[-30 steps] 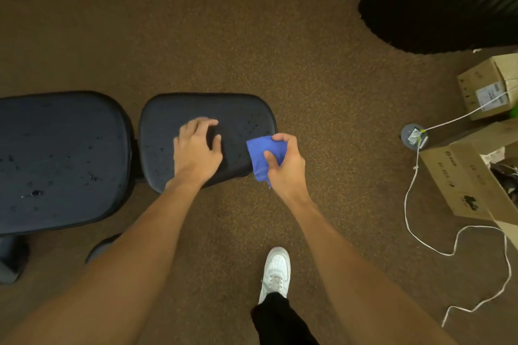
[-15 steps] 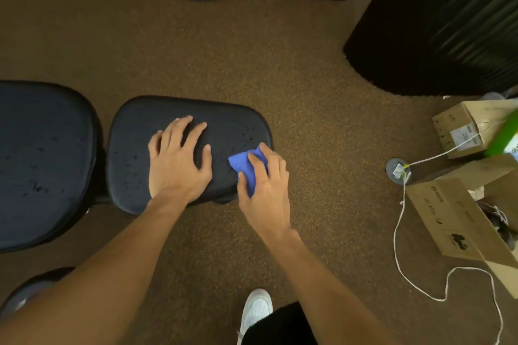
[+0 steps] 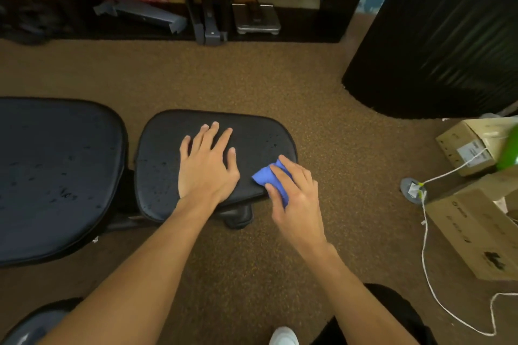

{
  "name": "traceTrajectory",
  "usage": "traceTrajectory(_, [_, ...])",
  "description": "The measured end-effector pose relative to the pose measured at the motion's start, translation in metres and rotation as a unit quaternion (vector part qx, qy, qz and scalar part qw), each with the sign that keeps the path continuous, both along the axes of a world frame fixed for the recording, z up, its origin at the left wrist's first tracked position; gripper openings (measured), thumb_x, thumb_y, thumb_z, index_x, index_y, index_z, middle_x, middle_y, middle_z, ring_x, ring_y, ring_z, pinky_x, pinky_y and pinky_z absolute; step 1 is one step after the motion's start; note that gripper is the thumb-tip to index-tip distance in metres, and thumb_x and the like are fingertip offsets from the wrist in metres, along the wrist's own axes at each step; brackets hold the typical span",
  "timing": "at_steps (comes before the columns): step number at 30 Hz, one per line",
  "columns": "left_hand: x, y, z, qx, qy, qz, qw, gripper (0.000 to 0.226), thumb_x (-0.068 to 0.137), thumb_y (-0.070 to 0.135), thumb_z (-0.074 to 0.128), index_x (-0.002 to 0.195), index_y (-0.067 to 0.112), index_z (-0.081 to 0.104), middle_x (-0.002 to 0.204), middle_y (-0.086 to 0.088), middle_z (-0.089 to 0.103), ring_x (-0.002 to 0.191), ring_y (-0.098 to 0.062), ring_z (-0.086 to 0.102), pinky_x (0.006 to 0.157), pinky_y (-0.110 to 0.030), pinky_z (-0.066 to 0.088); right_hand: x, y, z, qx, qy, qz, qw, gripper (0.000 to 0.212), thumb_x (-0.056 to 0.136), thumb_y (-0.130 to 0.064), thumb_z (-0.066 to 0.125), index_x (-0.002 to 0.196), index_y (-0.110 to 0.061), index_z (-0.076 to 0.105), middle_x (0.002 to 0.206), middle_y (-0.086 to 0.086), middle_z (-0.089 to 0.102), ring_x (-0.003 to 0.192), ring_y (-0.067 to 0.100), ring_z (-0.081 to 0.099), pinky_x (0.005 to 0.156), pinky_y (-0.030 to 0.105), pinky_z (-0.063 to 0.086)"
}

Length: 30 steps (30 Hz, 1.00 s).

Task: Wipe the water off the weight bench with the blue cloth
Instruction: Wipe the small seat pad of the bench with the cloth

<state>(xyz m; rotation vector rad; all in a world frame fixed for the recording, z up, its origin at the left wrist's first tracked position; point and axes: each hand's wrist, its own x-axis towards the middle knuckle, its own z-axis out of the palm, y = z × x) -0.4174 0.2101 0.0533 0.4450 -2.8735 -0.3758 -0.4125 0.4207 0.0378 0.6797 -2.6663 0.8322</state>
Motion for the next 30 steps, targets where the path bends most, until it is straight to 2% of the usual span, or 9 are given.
traceTrajectory(5, [-0.004,-0.008,0.006,0.013,-0.019,-0.020,1.000,0.054,0.108,0.045,0.039,0.161,0.033,0.041,0.172,0.003,0.031,0.160,-0.018,0.022,0.129,-0.047,0.016,-0.018,-0.014,0.009,0.022,-0.022,-0.087,0.996,0.037,0.104,-0.023,0.064,0.139,-0.013,0.068,0.154,0.010,0.055,0.137,0.030,0.052,0.102,0.049,0.047])
traceTrajectory(8, [-0.004,-0.032,0.007,-0.018,-0.015,-0.039,0.999,0.055,0.107,0.047,0.044,0.159,0.029,0.046,0.169,0.001,0.037,0.155,-0.020,0.031,0.124,-0.046,0.022,-0.015,-0.027,0.012,0.055,-0.006,-0.049,0.997,0.035,0.105,-0.028,0.065,0.138,-0.016,0.070,0.153,0.009,0.056,0.135,0.028,0.052,0.097,0.046,0.045])
traceTrajectory(12, [0.002,-0.057,0.005,0.006,-0.017,0.005,1.000,0.058,0.109,0.051,0.038,0.162,0.028,0.041,0.173,0.000,0.029,0.161,-0.021,0.020,0.130,-0.054,0.009,0.003,-0.005,0.014,0.067,-0.002,0.010,0.998,0.035,0.105,-0.026,0.065,0.137,-0.016,0.070,0.155,0.005,0.056,0.134,0.026,0.053,0.098,0.044,0.044])
traceTrajectory(17, [0.005,-0.054,0.004,0.012,-0.027,-0.001,1.000,0.061,0.110,0.052,0.027,0.166,0.028,0.032,0.176,0.002,0.019,0.164,-0.018,0.009,0.132,-0.054,0.001,-0.010,-0.015,0.021,0.064,-0.059,-0.104,0.991,0.041,0.108,-0.029,0.060,0.146,-0.014,0.064,0.161,0.010,0.049,0.146,0.028,0.046,0.110,0.050,0.041])
traceTrajectory(19, [0.006,-0.054,0.006,0.017,-0.024,0.004,1.000,0.061,0.109,0.053,0.028,0.165,0.029,0.033,0.176,0.003,0.020,0.163,-0.017,0.009,0.132,-0.054,0.002,-0.006,-0.030,0.024,0.070,-0.058,-0.098,0.991,0.041,0.108,-0.031,0.059,0.146,-0.014,0.064,0.162,0.011,0.047,0.149,0.030,0.043,0.111,0.052,0.041])
traceTrajectory(24, [0.003,-0.052,0.004,0.010,-0.013,0.017,1.000,0.061,0.107,0.052,0.031,0.163,0.029,0.038,0.175,0.003,0.024,0.163,-0.016,0.012,0.132,-0.054,0.003,0.004,-0.014,0.012,0.076,0.016,-0.024,0.997,0.038,0.105,-0.035,0.066,0.136,-0.014,0.071,0.148,0.009,0.058,0.130,0.027,0.055,0.104,0.041,0.047])
traceTrajectory(26, [0.000,-0.052,0.002,0.003,-0.014,0.020,1.000,0.060,0.107,0.052,0.031,0.163,0.030,0.037,0.175,0.003,0.023,0.163,-0.015,0.011,0.132,-0.054,0.002,-0.005,-0.008,0.009,0.059,0.025,-0.050,0.997,0.037,0.103,-0.034,0.069,0.132,-0.011,0.073,0.144,0.011,0.061,0.132,0.030,0.057,0.109,0.045,0.048])
traceTrajectory(28, [-0.001,-0.053,0.001,0.002,-0.014,0.021,1.000,0.060,0.107,0.052,0.031,0.163,0.030,0.037,0.175,0.003,0.023,0.163,-0.015,0.011,0.132,-0.054,0.002,-0.017,-0.017,0.008,0.051,0.011,-0.080,0.995,0.039,0.105,-0.034,0.066,0.135,-0.009,0.071,0.150,0.013,0.059,0.144,0.032,0.050,0.120,0.048,0.041])
traceTrajectory(30, [-0.002,-0.052,0.000,0.000,-0.011,0.023,1.000,0.060,0.107,0.052,0.032,0.163,0.030,0.038,0.175,0.003,0.023,0.163,-0.015,0.011,0.131,-0.055,0.003,-0.020,-0.029,0.008,0.047,-0.005,-0.078,0.996,0.043,0.109,-0.035,0.057,0.144,-0.011,0.065,0.161,0.012,0.049,0.154,0.030,0.039,0.127,0.041,0.031])
